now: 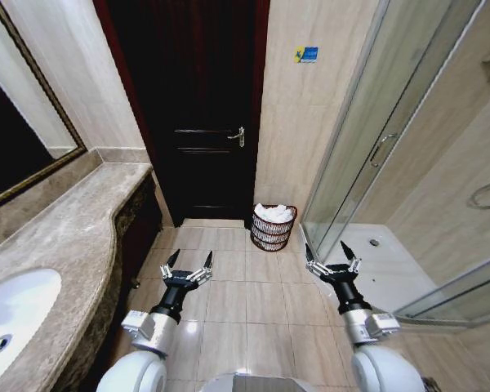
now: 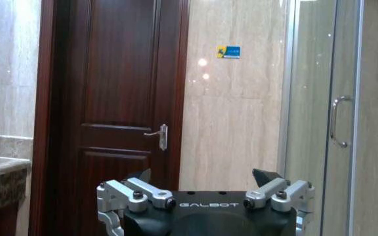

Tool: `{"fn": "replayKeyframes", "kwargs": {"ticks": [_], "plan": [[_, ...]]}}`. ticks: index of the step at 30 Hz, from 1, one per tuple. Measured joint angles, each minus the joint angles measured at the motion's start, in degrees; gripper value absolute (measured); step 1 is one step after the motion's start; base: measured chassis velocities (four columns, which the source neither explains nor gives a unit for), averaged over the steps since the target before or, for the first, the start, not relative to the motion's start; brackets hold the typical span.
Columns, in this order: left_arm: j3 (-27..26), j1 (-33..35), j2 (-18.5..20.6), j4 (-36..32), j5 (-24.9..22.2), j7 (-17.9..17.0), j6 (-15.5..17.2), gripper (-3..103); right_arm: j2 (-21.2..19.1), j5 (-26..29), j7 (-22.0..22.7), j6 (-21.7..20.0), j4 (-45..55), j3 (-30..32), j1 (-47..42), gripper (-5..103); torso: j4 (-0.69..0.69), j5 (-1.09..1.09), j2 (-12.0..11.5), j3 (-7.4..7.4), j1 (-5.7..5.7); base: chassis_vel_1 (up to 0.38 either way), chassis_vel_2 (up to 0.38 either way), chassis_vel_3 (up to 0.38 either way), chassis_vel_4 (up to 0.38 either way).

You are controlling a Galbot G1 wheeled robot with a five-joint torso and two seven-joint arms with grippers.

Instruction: Discard the used towel into the hamper.

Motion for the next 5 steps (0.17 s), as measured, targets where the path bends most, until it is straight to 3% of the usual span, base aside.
{"fn": "replayKeyframes", "kwargs": {"ticks": [5], "plan": [[0.0,0.0,0.0,0.0,0.0,0.0,0.0,100,0.0,0.0,0.0,0.0,0.0,0.0,0.0,100,0.0,0.0,0.0,0.0,0.0,0.0,0.0,0.0,0.0]]}}
